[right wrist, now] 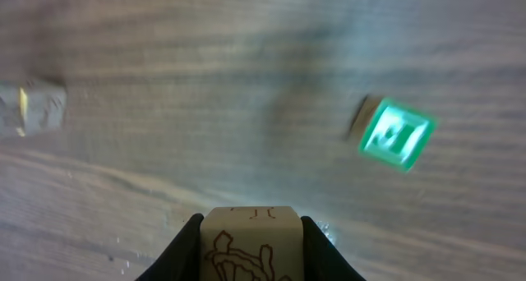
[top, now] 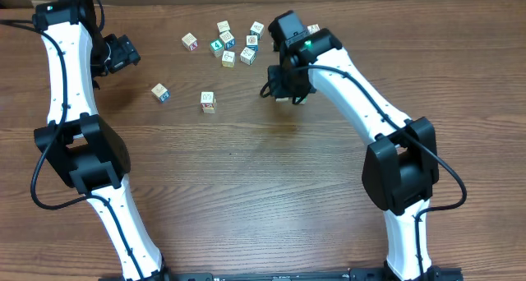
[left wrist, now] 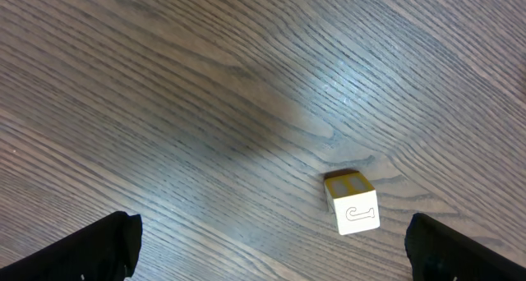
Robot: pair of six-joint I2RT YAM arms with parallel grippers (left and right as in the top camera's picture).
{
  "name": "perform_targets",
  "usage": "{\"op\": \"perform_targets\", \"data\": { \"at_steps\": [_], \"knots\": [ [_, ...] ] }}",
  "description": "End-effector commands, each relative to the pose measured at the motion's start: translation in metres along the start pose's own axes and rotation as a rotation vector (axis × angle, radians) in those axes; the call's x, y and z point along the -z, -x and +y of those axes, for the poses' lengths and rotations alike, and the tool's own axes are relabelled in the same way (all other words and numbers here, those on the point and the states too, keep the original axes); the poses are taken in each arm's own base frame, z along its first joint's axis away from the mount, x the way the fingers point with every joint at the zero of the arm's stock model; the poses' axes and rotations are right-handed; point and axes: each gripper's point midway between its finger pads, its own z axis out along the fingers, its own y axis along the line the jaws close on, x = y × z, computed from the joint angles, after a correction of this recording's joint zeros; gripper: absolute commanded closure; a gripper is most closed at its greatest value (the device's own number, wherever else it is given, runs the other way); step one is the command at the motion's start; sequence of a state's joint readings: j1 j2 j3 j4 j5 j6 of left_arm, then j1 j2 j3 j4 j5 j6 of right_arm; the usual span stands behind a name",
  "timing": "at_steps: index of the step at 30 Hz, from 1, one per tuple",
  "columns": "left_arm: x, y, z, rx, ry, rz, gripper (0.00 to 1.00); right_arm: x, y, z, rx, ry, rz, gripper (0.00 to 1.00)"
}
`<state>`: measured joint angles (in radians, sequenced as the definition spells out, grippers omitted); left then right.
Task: Form a tower
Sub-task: 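Carry the held block left toward the centre stack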
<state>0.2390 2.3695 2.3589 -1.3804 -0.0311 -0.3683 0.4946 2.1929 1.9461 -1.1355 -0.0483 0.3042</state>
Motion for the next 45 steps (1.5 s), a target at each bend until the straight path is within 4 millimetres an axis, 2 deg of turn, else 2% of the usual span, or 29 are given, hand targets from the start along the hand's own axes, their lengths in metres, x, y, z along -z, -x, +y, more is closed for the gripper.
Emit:
{"op": "perform_targets", "data": {
  "at_steps": [1,7,9,21,27,34,43,45],
  "knots": [
    [0.014,0.006,-0.001,0.023,-0.012,-0.036,0.00,-0.006,-0.015,0.006,-0.025,0.000,0.037,0.75],
    [0.014,0.006,-0.001,0.023,-0.012,-0.036,0.00,-0.020,-0.027,0.006,-0.067,-0.012,0.066,0.75],
    [0.014,0.006,-0.001,0.023,-0.012,-0.036,0.01,-0.023,-0.030,0.007,-0.062,-0.013,0.070,0.72],
    [0.014,0.006,-0.001,0.023,-0.012,-0.036,0.01,-0.055,-0.043,0.019,0.005,-0.067,0.011,0.72],
    [0.014,0.006,-0.001,0.023,-0.012,-0.036,0.01,-0.064,-0.043,0.013,0.003,-0.123,-0.030,0.71],
    [0.014,0.006,-0.001,0.023,-0.012,-0.036,0.00,-0.072,-0.044,0.012,0.005,-0.122,-0.045,0.66],
    [0.014,0.006,-0.001,0.023,-0.012,-0.036,0.01,-0.072,-0.045,0.012,0.006,-0.122,-0.044,0.47],
    [0.014,0.006,-0.001,0.023,-0.012,-0.036,0.00,-0.072,-0.045,0.012,0.006,-0.123,-0.043,0.47]
  ]
}}
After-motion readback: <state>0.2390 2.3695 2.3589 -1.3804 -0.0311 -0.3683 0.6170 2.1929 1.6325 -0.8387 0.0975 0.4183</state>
